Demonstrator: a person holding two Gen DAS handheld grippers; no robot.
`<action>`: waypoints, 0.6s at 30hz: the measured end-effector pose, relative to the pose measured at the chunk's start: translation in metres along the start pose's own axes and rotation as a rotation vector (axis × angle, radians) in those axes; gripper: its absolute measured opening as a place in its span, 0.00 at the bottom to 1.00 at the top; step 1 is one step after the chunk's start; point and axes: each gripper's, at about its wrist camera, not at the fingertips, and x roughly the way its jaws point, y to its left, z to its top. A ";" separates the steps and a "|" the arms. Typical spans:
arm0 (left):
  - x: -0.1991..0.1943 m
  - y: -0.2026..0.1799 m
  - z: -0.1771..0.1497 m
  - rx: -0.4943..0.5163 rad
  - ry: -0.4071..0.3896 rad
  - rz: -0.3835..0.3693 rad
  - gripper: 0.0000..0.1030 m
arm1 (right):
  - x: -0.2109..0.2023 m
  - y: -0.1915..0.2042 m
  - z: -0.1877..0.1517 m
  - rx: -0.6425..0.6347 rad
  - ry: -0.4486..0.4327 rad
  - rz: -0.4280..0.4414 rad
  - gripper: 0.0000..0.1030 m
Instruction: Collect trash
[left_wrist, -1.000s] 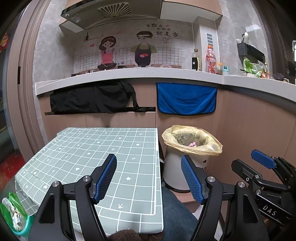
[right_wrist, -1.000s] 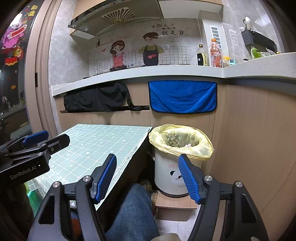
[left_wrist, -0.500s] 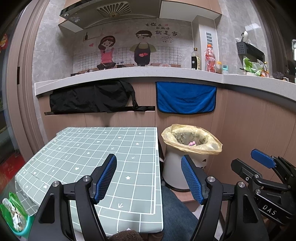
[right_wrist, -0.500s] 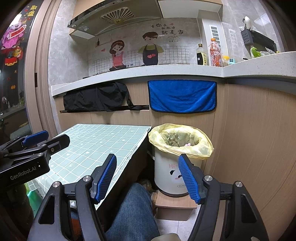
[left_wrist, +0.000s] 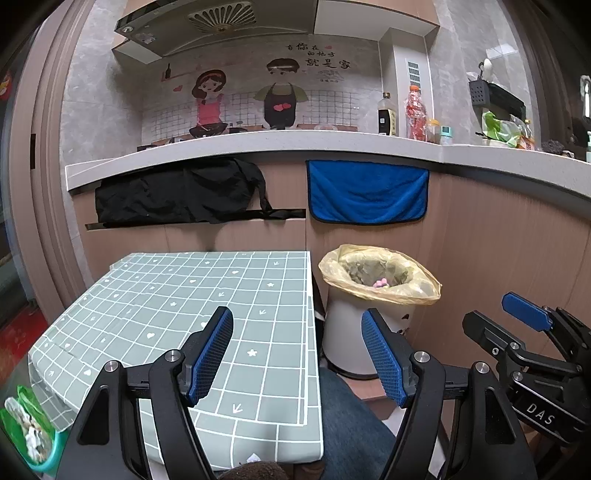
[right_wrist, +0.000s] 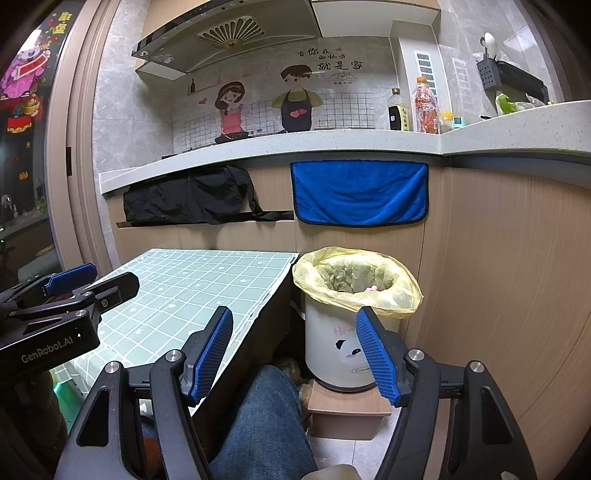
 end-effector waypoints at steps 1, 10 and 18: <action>0.000 0.000 0.000 0.001 0.001 0.000 0.70 | 0.000 -0.001 0.000 0.001 0.000 0.001 0.64; 0.002 -0.001 -0.001 0.004 0.008 -0.003 0.70 | 0.000 -0.001 -0.001 0.004 0.003 0.000 0.64; 0.002 -0.001 -0.001 0.004 0.007 -0.002 0.70 | 0.002 -0.002 -0.003 0.009 0.003 -0.004 0.64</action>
